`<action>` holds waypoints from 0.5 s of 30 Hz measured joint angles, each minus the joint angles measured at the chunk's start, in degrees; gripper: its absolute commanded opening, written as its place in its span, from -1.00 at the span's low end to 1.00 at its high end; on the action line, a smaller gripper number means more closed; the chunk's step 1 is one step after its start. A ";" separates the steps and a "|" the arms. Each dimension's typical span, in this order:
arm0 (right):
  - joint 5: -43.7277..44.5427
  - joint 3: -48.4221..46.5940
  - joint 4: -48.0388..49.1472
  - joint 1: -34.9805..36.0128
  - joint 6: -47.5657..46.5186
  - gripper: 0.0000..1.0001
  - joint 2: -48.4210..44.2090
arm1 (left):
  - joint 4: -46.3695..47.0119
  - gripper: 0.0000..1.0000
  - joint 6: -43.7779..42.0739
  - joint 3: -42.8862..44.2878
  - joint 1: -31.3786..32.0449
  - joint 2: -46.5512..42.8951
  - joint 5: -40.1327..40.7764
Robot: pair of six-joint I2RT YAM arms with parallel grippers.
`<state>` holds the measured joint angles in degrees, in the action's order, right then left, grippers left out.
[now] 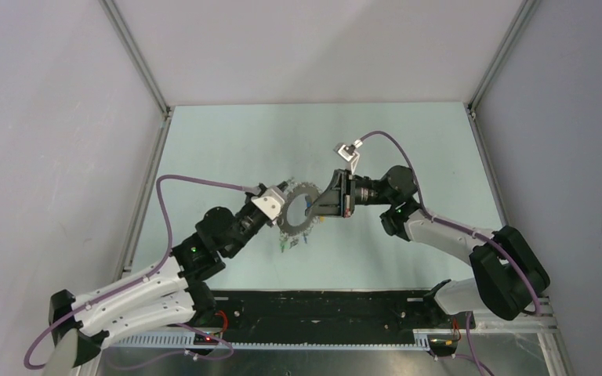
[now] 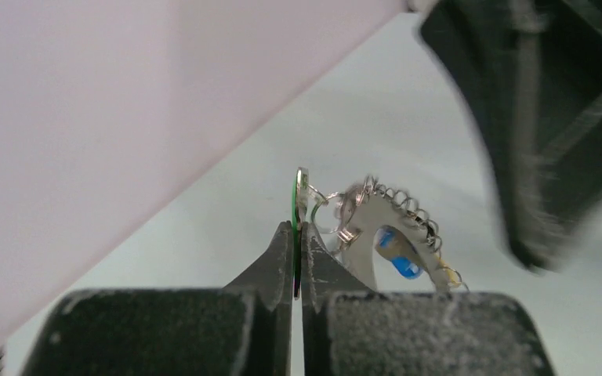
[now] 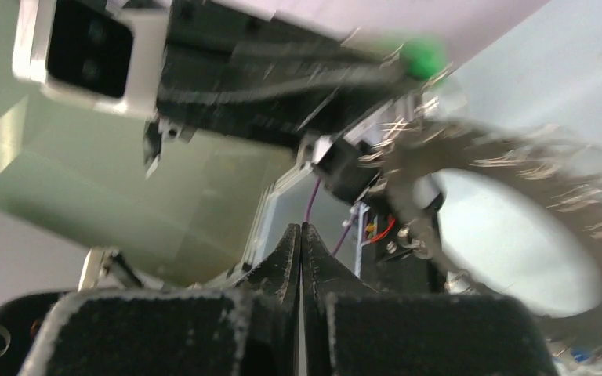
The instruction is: Remove the keys from the keyring
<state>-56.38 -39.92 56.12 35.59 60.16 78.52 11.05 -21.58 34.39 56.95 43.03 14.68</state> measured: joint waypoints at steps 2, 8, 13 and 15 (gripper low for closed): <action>-3.15 0.00 -0.20 0.70 0.31 -1.00 0.02 | 1.86 -1.00 -0.55 0.00 -1.05 0.52 2.64; -7.34 0.00 -0.42 0.92 0.39 -0.97 0.02 | 4.94 -1.00 -0.98 0.00 -1.53 1.33 5.07; -7.50 0.00 -4.35 -0.70 -2.89 -0.68 -0.72 | 6.45 -1.00 -0.96 -0.13 -1.60 1.29 4.44; -6.67 0.00 -8.50 -2.03 -6.49 -0.53 -2.62 | 7.15 -1.00 -0.94 -0.85 -1.60 0.90 3.87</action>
<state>-63.05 -39.92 47.62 33.56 53.67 75.90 18.20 -22.52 33.54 55.35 43.92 18.55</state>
